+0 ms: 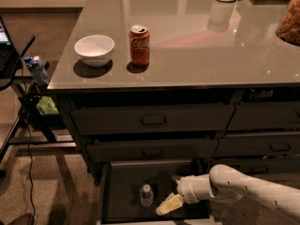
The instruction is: Pick blue plastic bottle from bottom drawer and place on counter
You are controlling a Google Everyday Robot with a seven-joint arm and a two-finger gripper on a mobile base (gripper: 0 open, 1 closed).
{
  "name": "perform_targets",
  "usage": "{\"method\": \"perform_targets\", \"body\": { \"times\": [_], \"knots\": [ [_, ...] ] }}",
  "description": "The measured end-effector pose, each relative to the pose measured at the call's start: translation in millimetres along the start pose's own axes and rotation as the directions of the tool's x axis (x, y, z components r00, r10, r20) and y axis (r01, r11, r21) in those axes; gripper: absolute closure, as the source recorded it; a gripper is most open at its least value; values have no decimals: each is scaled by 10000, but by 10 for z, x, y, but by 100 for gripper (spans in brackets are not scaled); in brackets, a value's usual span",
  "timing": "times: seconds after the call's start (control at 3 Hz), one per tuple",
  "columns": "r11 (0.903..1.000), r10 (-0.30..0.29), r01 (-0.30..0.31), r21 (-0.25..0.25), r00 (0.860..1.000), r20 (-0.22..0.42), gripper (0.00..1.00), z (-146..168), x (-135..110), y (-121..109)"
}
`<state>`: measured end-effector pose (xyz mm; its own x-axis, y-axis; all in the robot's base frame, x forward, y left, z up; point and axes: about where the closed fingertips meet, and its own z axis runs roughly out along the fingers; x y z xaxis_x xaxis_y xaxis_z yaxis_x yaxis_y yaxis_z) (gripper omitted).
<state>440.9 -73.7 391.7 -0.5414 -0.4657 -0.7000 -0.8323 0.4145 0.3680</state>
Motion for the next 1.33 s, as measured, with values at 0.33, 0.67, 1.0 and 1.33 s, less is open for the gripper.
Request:
{"method": "perform_targets", "body": {
  "times": [0.33,0.67,1.0,1.33],
  "knots": [
    [10000,58,-57,-50,10000,20,0,32,24,3],
    [9998,146,-145,-147,9999,48,0,217,129,-14],
    [9999,5,-1,-130,9995,306,0,506,177,-120],
    [9999,-55,62,-118,9985,549,0,722,212,-237]
  ]
}}
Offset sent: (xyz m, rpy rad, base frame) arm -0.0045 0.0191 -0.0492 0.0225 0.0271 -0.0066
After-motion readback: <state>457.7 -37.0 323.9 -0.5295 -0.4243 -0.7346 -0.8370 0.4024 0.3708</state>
